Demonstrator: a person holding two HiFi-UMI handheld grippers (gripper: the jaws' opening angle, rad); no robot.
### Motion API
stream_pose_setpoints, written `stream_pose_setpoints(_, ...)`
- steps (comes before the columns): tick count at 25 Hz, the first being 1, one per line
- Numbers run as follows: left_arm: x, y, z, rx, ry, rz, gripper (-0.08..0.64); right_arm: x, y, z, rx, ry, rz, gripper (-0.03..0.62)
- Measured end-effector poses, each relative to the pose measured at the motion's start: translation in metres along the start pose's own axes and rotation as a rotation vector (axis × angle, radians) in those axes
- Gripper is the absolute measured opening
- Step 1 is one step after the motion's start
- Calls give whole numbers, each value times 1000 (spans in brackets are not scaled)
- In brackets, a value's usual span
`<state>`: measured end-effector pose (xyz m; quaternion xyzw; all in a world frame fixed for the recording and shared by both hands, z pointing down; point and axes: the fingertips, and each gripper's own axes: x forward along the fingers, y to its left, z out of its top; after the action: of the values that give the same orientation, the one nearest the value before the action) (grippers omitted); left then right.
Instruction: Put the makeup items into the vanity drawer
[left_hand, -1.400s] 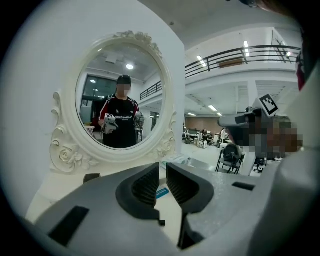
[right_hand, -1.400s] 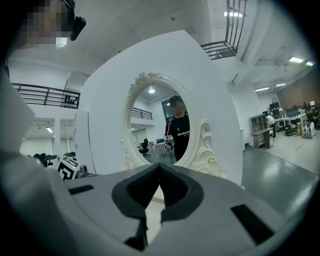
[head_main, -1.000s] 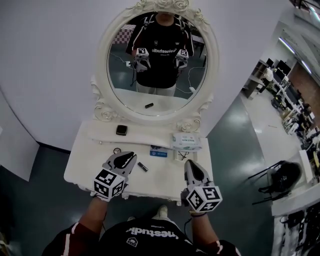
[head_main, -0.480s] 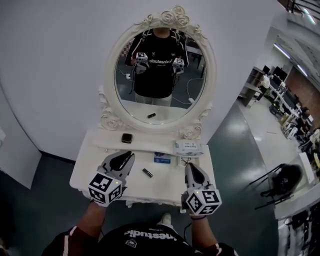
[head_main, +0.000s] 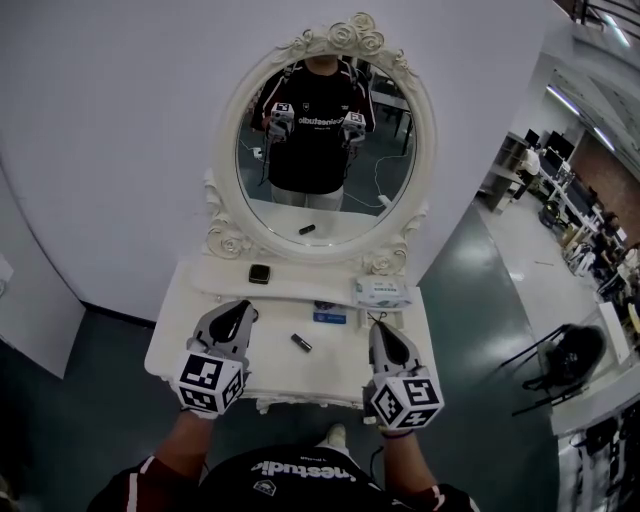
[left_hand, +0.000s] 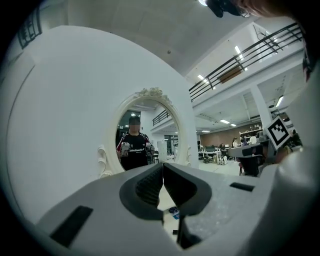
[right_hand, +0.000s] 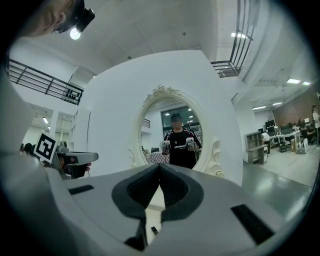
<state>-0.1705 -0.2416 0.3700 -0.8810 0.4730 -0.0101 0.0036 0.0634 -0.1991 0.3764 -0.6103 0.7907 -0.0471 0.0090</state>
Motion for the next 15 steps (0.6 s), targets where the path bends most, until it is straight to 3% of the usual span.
stream_pose_setpoints(15, -11, 16, -9, -28, -8, 40, 5, 4, 5, -1, -48, 19, -26, 2)
